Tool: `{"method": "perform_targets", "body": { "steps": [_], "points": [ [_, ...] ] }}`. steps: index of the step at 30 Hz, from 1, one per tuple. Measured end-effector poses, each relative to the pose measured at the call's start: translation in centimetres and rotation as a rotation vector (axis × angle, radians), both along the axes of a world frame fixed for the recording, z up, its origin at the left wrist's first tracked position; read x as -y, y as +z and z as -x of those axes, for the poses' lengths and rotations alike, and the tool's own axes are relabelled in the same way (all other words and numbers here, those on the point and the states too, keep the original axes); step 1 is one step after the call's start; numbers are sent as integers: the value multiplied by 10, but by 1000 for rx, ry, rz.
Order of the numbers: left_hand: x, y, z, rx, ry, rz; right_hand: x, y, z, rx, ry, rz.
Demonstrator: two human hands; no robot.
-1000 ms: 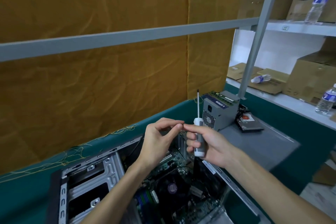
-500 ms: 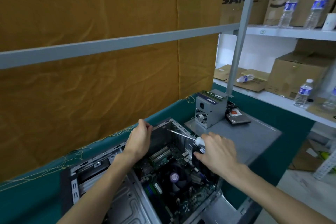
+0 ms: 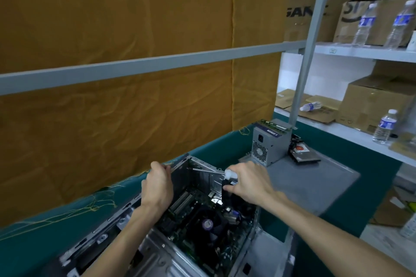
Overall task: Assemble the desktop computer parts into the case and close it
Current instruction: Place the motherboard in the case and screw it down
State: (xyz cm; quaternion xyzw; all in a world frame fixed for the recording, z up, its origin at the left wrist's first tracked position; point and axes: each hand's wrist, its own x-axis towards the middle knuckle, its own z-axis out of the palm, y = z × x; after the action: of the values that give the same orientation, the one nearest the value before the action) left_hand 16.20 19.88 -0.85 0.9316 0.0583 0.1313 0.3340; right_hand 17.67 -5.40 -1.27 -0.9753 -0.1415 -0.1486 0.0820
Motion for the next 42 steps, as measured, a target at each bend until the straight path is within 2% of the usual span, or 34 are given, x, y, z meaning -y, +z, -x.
{"method": "perform_targets", "body": {
  "steps": [9, 12, 15, 21, 27, 30, 33, 35, 38, 40, 42],
  "points": [
    [-32, 3, 29, -89, 191, -152, -48, 1, -52, 69, 59, 9],
    [-41, 1, 36, -78, 196, -193, -53, -6, -59, 174, 60, 79],
    [-47, 4, 33, -47, 184, -112, -50, -16, -52, 355, 110, 169],
    [-43, 6, 28, -25, 227, -55, -43, -17, -54, 533, 229, 121],
    [-38, 2, 37, -25, 193, -44, -33, -14, -61, 448, 263, 61],
    [-44, 0, 35, 20, 177, -24, -37, -9, -49, 358, 128, -91],
    [-48, -1, 21, 198, 213, -66, -53, -5, -32, 202, -23, -258],
    [-46, 4, 12, 252, 141, 118, -64, -6, -22, -21, 18, -467],
    [-35, 9, 0, 237, 12, 440, -71, -7, -10, -372, 181, -915],
    [-28, 7, -8, 192, -23, 677, -69, -9, -7, -489, 236, -1036],
    [-25, 7, -14, 124, -6, 945, -65, -10, -6, -520, 241, -1094]
  ]
}}
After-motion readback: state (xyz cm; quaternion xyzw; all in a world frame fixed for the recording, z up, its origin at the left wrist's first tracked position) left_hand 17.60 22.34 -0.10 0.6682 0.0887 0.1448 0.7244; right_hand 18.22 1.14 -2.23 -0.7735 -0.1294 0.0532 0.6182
